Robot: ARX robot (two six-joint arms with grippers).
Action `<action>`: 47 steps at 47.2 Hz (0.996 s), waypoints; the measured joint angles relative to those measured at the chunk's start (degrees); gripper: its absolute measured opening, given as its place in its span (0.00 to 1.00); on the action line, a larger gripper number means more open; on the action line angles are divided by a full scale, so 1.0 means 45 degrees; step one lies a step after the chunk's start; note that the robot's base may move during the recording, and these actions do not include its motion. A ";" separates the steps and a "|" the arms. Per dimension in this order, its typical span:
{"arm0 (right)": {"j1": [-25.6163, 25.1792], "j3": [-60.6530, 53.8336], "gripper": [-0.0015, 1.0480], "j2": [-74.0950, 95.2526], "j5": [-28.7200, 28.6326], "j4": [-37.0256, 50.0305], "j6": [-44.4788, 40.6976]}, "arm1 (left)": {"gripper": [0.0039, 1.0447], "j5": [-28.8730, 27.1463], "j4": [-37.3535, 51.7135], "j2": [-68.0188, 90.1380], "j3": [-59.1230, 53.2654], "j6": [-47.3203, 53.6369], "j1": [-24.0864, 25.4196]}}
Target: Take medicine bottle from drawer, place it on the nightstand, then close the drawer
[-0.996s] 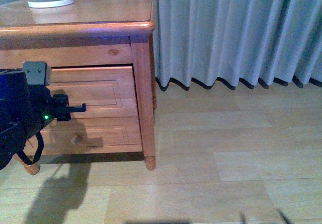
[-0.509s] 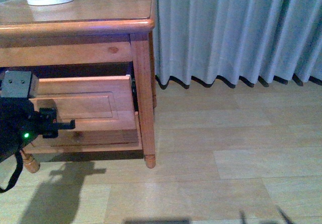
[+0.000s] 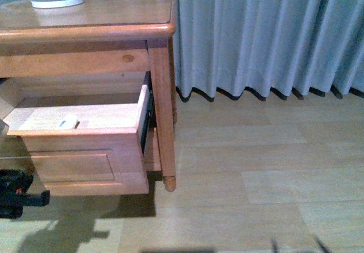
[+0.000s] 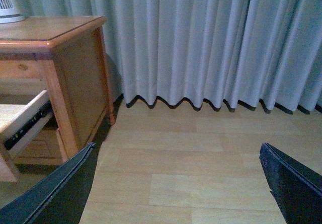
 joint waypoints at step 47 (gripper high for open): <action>0.0000 0.0000 0.93 0.0000 -0.0005 0.0000 0.0000 | 0.94 -0.0175 -0.9126 -1.7150 -0.3079 -0.1360 -0.0636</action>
